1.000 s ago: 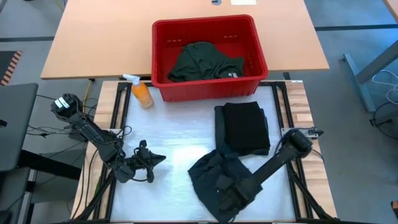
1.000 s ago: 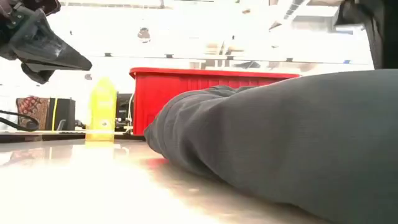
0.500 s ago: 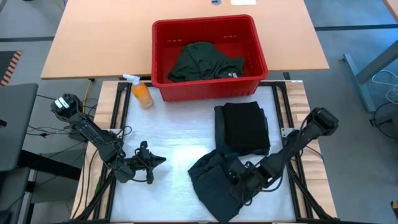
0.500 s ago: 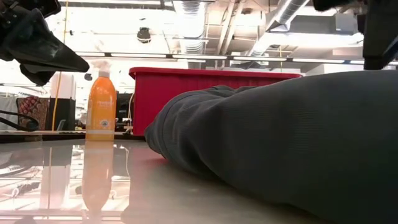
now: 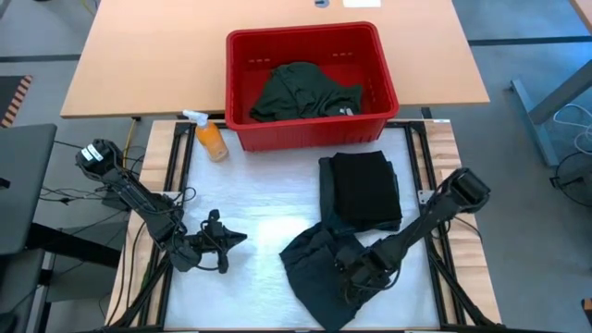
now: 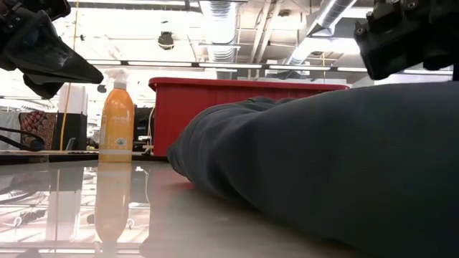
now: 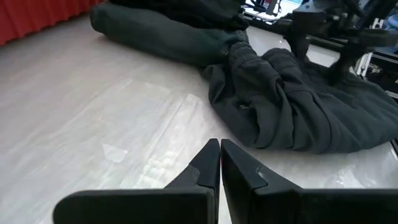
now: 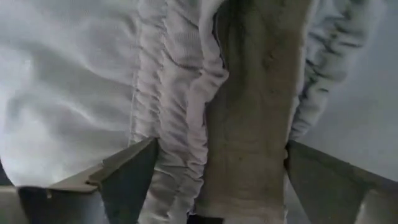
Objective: Fold Laundry from Bin
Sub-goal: Fold the black shorts
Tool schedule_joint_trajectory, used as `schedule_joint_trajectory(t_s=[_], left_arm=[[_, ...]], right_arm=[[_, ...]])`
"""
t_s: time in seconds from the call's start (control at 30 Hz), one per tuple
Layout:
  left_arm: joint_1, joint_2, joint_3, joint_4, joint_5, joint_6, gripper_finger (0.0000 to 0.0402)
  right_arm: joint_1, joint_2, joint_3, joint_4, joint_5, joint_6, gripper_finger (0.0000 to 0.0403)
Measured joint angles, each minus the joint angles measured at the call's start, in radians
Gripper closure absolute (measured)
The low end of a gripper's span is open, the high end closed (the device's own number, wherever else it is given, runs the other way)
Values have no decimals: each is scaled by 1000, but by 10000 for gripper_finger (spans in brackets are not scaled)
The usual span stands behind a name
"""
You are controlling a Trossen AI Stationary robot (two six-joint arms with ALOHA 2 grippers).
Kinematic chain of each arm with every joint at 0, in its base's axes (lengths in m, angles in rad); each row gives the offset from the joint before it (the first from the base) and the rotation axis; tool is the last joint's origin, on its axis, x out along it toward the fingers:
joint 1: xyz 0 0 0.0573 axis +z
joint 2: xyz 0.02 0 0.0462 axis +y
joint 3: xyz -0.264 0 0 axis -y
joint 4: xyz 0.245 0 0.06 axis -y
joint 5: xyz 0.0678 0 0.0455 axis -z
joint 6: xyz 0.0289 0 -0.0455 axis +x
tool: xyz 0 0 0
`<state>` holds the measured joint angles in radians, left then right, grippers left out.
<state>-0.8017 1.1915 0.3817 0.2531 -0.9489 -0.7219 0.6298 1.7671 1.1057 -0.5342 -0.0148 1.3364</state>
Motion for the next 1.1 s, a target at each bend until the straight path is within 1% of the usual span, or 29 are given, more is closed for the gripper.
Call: schedule_joint_trajectory(t_s=[0.07,0.13,0.17,0.23,0.3,0.37,0.57,0.6,0.7,0.77,0.87,0.97,1.1], left_arm=[[0,0,0,0,0,0,400],[0,0,0,0,0,0,400],[0,0,0,0,0,0,400],[0,0,0,0,1,0,401],[0,0,0,0,1,0,401],[0,0,0,0,1,0,401],[0,0,0,-1,1,0,401],[0,0,0,-1,1,0,401],[0,0,0,-1,1,0,401],[0,0,0,-1,1,0,401],[0,0,0,-1,1,0,401],[0,0,0,-1,1,0,401],[0,0,0,-1,1,0,401]], right_arm=[[-4,12,0,29,-11,-21,21],[-8,20,0,51,-14,-40,22],[-10,21,0,57,-14,-50,28],[-12,19,0,73,-14,-59,54],[-15,16,6,90,-11,-62,96],[-21,15,27,108,-8,-68,150],[-47,14,111,107,-5,-177,355],[-51,14,128,104,-4,-203,371],[-69,14,189,95,-6,-245,369],[-80,14,234,61,-7,-274,360],[-95,14,309,-3,-7,-322,359],[-103,13,381,-121,-5,-356,366],[-109,13,461,-323,13,-345,366]])
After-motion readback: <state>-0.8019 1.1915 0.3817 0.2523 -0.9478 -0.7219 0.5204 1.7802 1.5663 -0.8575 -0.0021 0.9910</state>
